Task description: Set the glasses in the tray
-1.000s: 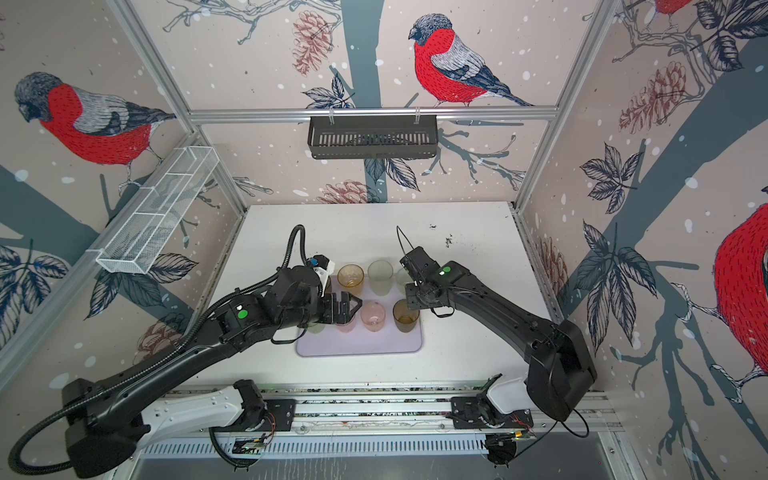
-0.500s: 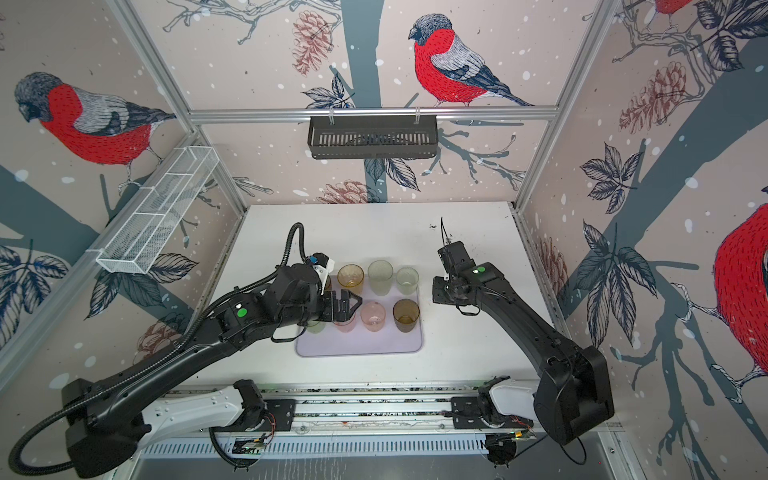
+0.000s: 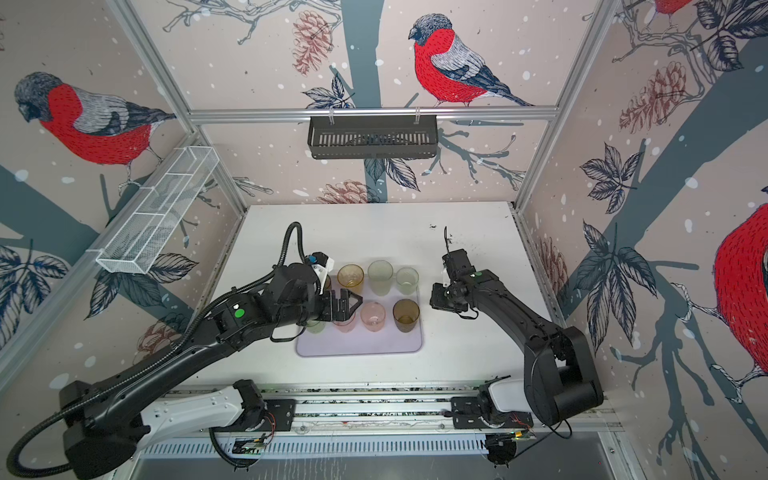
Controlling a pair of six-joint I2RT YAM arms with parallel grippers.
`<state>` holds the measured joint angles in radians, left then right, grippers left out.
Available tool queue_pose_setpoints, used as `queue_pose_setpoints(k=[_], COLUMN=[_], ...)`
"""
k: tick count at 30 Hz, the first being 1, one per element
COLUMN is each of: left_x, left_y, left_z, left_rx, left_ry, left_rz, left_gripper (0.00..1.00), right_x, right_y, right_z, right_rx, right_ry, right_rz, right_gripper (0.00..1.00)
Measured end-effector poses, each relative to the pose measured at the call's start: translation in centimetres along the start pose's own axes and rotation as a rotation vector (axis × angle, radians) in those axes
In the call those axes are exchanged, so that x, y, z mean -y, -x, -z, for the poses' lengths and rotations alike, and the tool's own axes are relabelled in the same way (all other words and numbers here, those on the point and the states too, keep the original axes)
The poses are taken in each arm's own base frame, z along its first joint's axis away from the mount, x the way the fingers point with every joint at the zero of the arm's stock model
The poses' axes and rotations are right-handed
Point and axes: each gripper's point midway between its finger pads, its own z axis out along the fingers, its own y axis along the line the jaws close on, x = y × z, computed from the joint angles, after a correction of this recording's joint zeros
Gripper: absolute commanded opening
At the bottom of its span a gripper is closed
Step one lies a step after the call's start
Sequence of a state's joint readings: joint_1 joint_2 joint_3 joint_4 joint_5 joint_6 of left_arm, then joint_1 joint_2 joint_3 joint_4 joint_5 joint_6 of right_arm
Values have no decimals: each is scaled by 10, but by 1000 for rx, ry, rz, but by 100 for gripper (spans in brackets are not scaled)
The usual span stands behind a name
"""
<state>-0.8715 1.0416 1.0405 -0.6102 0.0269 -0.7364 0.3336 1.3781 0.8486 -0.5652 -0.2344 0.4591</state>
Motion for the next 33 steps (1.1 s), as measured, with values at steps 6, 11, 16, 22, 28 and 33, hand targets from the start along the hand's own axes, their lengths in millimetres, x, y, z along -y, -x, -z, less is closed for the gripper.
queue_pose_setpoints(k=[6,11,16,22,28,33], left_x=[1,3,3,3,2,2], left_y=[1,4,5,6,6,6], left_z=[1,1,1,1,1,2], left_rx=[6,16,21,24,23,25], left_ry=[-8,-19,-22,-20,-20,-22], left_rz=[7,17,18,21,21,24], left_gripper=[98,98,98,98,98,98], right_x=[-7,-10,-14,-16,-19,-22], right_y=[0,-1,-2,-3,-3,-4], right_z=[-16,-27,-37,-47,-55,-61], right_rx=[-8,-12,-20,-35,-47,-53], right_ry=[57,85,110,124,138,144], right_rz=[22,25,33,39,44,52], right_gripper=[43,42,41,37,32,30])
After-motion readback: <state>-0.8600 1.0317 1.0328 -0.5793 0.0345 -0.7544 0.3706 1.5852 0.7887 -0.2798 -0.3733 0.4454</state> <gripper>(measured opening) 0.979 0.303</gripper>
